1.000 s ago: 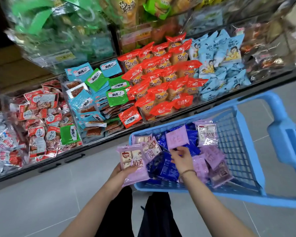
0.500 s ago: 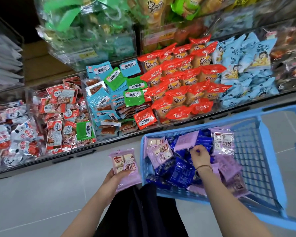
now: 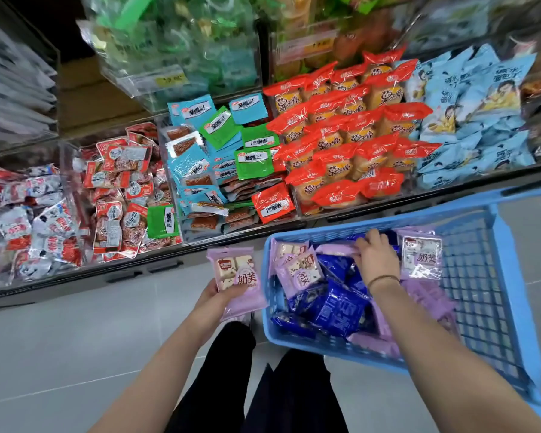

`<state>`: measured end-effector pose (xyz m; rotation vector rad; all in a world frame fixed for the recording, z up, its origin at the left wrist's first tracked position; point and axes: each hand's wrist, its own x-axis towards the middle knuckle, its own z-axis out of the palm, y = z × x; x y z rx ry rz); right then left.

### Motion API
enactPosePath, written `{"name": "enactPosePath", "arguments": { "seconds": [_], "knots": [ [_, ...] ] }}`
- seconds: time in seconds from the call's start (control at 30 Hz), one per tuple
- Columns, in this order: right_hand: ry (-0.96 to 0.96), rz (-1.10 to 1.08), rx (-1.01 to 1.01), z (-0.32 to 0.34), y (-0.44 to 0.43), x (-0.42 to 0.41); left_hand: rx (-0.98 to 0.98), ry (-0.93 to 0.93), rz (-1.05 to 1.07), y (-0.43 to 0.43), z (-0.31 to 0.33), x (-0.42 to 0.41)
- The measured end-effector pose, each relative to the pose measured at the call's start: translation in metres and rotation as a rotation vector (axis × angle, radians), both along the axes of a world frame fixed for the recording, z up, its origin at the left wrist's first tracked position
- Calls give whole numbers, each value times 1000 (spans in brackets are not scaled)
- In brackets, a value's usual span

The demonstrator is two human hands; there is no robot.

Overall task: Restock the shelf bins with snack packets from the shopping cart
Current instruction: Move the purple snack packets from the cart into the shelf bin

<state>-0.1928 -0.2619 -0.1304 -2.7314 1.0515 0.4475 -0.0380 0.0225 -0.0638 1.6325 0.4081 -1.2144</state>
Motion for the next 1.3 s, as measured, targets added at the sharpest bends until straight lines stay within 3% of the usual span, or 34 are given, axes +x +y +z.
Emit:
{"name": "enactPosePath", "arguments": {
  "seconds": [0.1, 0.33, 0.4, 0.5, 0.6, 0.9, 1.13, 1.3],
  "knots": [
    [-368, -97, 168, 18, 10, -11, 11, -24, 39, 12, 9, -2],
    [-884, -1139, 936, 73, 23, -46, -39, -30, 162, 25, 41, -26],
    [-956, -1318, 1173, 93, 28, -51, -59, -28, 177, 24, 49, -31],
    [-845, -1239, 1412, 121, 43, -53, -94, -26, 200, 25, 60, -32],
    [-881, -1184, 1487, 136, 63, -40, -133, -20, 222, 29, 68, -15],
    [-1172, -1282, 1547, 165, 165, 61, -231, -111, 95, 112, 120, 98],
    [-1068, -1260, 1430, 202, 222, 164, -182, -213, 56, 176, 154, 194],
    [-1160, -1067, 1533, 224, 229, 223, -259, -188, 71, 177, 173, 247]
  ]
}}
